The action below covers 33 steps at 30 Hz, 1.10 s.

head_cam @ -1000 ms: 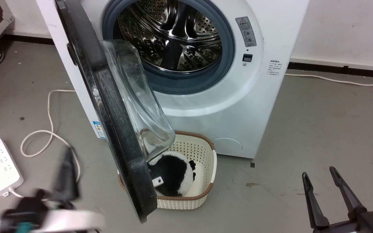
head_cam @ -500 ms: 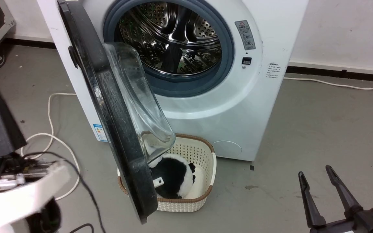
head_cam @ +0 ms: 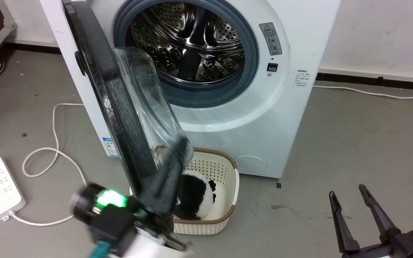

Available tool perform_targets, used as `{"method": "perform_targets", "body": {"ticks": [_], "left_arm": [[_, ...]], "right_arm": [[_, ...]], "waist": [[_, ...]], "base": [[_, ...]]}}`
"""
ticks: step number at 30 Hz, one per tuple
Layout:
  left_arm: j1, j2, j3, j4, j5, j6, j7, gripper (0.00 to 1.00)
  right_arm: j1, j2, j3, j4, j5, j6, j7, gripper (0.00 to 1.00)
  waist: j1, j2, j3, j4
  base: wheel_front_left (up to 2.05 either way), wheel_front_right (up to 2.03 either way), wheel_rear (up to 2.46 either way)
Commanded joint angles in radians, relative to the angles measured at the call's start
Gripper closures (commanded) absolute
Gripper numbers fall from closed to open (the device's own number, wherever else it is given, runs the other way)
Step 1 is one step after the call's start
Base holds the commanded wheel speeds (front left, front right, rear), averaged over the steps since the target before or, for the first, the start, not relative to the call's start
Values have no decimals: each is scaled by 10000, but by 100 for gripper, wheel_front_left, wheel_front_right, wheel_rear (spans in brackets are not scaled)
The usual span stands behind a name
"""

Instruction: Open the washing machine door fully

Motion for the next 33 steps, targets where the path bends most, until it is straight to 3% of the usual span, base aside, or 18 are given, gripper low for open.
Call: {"method": "perform_targets", "body": {"ticks": [1,10,13,20,33], "left_arm": [[342,0,-278,378,-37,-58,85,100],[1074,-6,-691,2888,-222,29,292,100],[1056,58,-570,4042,-102,301,220,100],[768,-18,-165,4833,-281,736,-565,100],[591,319,606,5464,-666,1048,-1188,100]], "right_arm": [[-124,43,-8,30,40,6,-41,0],[-160,43,32,106,75,6,-41,0],[-163,43,106,171,97,6,-41,0],[-133,43,116,173,35,6,-41,0],[-242,43,264,446,204,6,-42,0]], "waist": [[0,0,-2,6],[0,0,-12,-31],[0,0,6,-48],[0,0,101,159],[0,0,437,1920]], "base": [[0,0,0],[0,0,0],[0,0,0],[0,0,0],[0,0,0]]}}
